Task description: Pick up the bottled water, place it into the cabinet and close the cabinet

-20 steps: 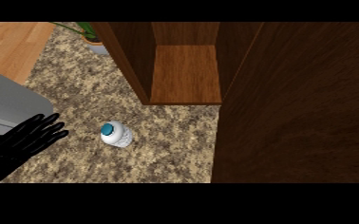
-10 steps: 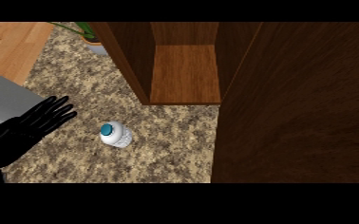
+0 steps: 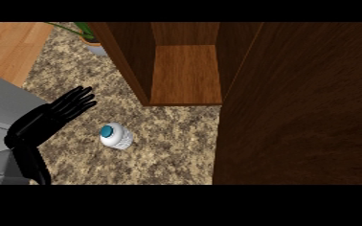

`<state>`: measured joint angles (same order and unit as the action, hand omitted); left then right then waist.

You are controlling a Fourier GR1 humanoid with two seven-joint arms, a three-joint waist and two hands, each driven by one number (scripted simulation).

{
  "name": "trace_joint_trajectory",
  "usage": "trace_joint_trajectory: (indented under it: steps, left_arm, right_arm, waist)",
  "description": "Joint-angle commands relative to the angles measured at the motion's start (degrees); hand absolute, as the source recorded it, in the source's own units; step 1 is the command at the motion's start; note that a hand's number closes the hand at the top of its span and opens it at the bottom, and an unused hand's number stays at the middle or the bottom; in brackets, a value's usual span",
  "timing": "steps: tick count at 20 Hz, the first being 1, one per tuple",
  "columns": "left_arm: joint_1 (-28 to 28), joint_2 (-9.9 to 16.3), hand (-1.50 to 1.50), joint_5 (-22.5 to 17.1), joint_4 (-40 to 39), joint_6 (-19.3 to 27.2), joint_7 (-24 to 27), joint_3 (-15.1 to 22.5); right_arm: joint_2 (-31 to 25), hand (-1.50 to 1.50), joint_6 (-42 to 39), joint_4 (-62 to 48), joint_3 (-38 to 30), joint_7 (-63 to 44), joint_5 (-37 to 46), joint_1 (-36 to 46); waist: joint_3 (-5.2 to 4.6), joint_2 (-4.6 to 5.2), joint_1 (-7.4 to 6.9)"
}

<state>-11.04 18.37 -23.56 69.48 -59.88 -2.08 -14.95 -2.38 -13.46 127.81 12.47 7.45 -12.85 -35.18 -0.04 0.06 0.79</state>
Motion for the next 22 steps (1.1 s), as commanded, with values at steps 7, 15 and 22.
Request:
trace_joint_trajectory:
  steps: [7, 15, 22]
  left_arm:
    - [-7.3, 0.2, -1.50, 20.1, -19.4, -2.1, 18.4, 0.3]
    - [-10.6, -1.1, -1.50, 27.8, -31.8, 3.5, 27.6, 4.4]
    - [-14.3, -1.1, -1.50, 29.3, -41.4, 4.9, 31.4, 5.8]
  right_arm:
    - [1.5, -1.50, 2.1, 1.4, 4.7, -1.4, 3.7, 1.1]
    - [-1.3, -1.50, -0.9, 0.2, -1.2, 1.0, -2.8, -1.3]
    - [-0.9, -1.50, -1.3, 1.1, 1.7, 3.5, 0.0, -4.8]
  waist:
    - [-0.15, 0.35, 0.65]
    - [-0.09, 0.30, 0.80]
    - [-0.15, 0.42, 1.41]
